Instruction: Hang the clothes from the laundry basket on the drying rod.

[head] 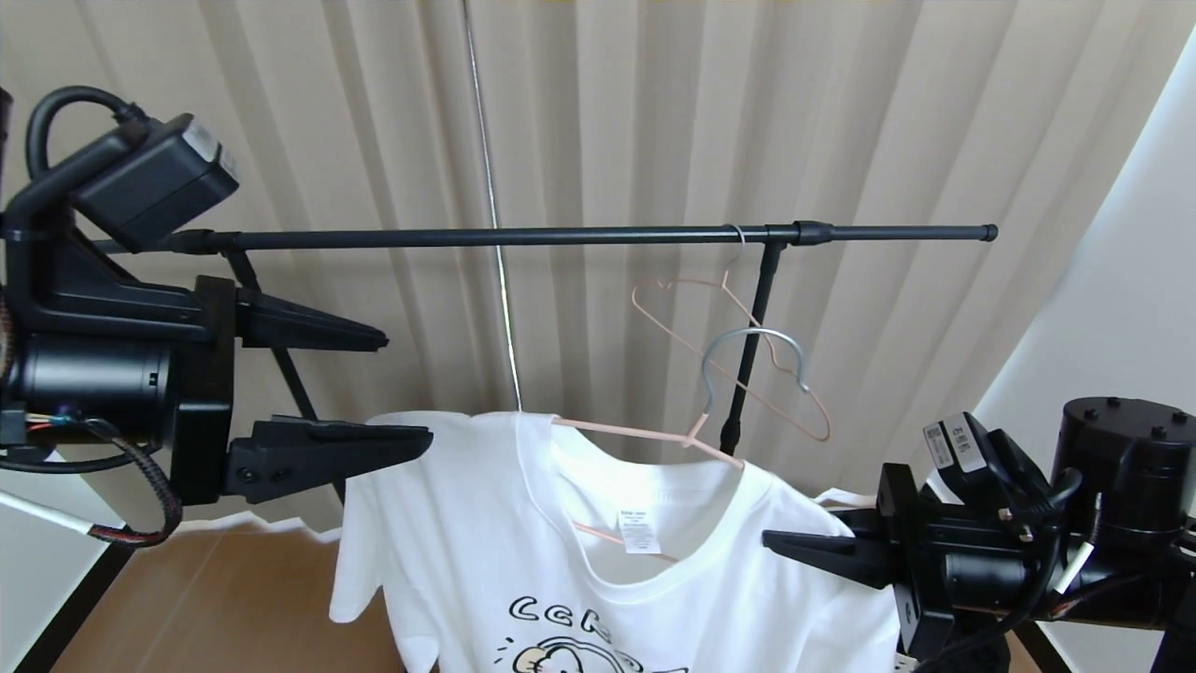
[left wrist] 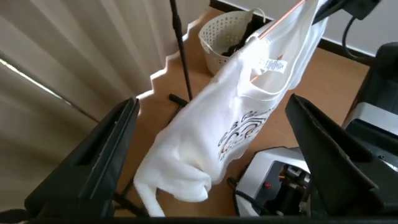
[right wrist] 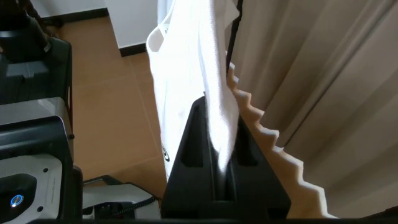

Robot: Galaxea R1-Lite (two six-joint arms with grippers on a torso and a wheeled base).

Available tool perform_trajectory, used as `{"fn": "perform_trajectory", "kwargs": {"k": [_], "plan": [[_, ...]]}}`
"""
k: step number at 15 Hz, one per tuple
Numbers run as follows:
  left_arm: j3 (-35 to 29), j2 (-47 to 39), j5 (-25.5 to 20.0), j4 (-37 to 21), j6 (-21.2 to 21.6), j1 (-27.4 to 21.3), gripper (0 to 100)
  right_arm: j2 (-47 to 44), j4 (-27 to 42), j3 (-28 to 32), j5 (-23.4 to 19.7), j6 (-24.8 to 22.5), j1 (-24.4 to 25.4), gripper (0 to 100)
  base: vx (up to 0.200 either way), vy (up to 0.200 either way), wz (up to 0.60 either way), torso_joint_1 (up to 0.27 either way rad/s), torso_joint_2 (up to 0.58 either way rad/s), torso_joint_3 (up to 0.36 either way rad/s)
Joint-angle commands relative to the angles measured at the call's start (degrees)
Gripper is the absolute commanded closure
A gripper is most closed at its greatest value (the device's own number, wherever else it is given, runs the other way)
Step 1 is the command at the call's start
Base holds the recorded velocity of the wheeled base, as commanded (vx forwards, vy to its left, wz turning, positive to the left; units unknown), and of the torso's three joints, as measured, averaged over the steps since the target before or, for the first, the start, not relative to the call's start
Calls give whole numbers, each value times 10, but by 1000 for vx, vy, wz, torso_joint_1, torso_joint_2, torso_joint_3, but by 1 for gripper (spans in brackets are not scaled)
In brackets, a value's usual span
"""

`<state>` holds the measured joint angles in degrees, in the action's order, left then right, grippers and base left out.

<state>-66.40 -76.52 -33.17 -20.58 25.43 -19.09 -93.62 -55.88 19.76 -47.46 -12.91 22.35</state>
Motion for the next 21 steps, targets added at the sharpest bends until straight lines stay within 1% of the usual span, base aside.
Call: {"fn": "perform_trajectory", "kwargs": {"k": [1, 2, 3, 4, 5, 8, 12, 14, 15, 16, 17, 18, 21], "plan": [[-13, -43, -9, -3, 20, -23, 0, 1, 0, -1, 0, 0, 2, 100, 0, 0, 0, 0, 0, 0], [-13, -57, -11, -3, 38, -24, 0, 1, 0, -1, 0, 0, 2, 100, 0, 0, 0, 0, 0, 0], [-13, -75, -26, -3, 52, -29, 0, 1, 0, -1, 0, 0, 2, 100, 0, 0, 0, 0, 0, 0], [-14, -84, -39, -1, 57, -34, 0, 2, 0, -1, -1, 0, 2, 100, 0, 0, 0, 0, 0, 0], [-20, -93, -43, 0, 66, -38, 0, 2, 0, -1, -2, 0, 2, 100, 0, 0, 0, 0, 0, 0], [-30, -121, -44, -3, 124, -44, 0, 2, 0, -1, -3, 0, 9, 100, 0, 0, 0, 0, 0, 0], [-60, -153, -44, -3, 149, -67, 0, 1, 0, -2, -3, -1, 17, 100, 0, 0, 0, 0, 0, 0], [-70, -168, -44, -8, 195, -68, 0, 1, 0, -2, -3, -1, 17, 100, 0, 0, 0, 0, 0, 0], [-78, -173, -44, -23, 217, -68, 0, 2, 0, -2, -3, -1, 17, 100, 0, 0, 0, 0, 0, 0], [-99, -178, -44, -68, 244, -67, 0, 2, 0, -2, -3, -1, 17, 100, 0, 0, 0, 0, 0, 0], [-118, -180, -44, -101, 258, -67, 0, 1, 0, -2, -3, -1, 17, 100, 0, 0, 0, 0, 0, 0], [-131, -185, -44, -118, 262, -66, 0, 0, 0, -2, -3, -1, 17, 100, 0, 0, 0, 0, 0, 0], [-138, -197, -44, -119, 263, -67, 0, 0, 0, -2, -2, -2, 17, 100, 0, 0, 0, 0, 0, 0]]}}
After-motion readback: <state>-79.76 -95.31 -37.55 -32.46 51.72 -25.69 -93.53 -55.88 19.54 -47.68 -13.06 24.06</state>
